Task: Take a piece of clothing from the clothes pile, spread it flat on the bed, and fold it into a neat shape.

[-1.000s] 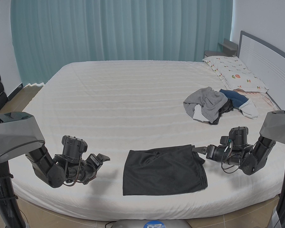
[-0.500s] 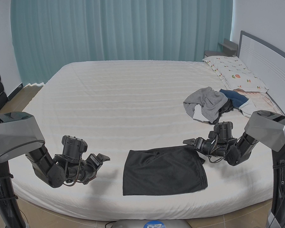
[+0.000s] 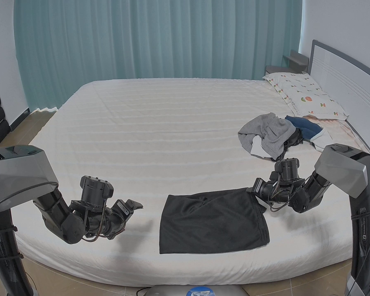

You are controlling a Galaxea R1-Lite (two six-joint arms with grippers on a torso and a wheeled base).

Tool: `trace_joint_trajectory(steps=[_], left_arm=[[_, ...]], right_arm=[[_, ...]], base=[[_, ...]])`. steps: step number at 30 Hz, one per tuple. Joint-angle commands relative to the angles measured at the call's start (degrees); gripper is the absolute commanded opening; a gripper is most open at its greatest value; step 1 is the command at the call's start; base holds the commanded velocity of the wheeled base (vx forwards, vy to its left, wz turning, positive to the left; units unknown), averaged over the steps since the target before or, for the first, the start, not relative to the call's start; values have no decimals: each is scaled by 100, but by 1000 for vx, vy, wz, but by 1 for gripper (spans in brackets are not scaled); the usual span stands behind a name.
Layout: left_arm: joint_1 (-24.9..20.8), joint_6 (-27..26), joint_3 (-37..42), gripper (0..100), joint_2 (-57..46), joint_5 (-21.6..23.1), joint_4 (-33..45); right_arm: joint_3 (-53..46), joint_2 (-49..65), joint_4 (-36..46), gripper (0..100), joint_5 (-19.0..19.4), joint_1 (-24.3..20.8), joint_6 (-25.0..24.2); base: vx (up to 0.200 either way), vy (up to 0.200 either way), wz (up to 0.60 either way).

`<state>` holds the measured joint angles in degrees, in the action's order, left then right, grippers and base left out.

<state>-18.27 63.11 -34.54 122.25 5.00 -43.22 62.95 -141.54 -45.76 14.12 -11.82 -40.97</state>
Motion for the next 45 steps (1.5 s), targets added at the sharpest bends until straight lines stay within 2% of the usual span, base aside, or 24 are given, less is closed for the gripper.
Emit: trace_joint_trajectory(steps=[1, 26, 27, 33, 39, 45], left_arm=[[-1, -1, -1, 100, 10, 1, -3], [-10, -1, -1, 100, 10, 1, -3], [-10, -1, -1, 100, 10, -8, -3], [-10, -1, -1, 100, 10, -8, -3], [-10, -1, -1, 100, 10, -8, -3], [-18, -1, -1, 100, 10, -8, -3]], right_arm=[[-2, 92, -12, 0, -32, 84, -86], [-152, 101, 59, 0, -32, 286, -60], [-160, 110, 24, 100, -32, 277, -60], [-688, 540, -108, 100, 74, 295, -34], [-2261, 1481, -249, 100, 399, 260, 432], [-3500, 1797, -592, 100, 627, 84, 872]], base=[[0, 0, 0], [0, 0, 0], [0, 0, 0], [0, 0, 0], [0, 0, 0], [0, 0, 0]])
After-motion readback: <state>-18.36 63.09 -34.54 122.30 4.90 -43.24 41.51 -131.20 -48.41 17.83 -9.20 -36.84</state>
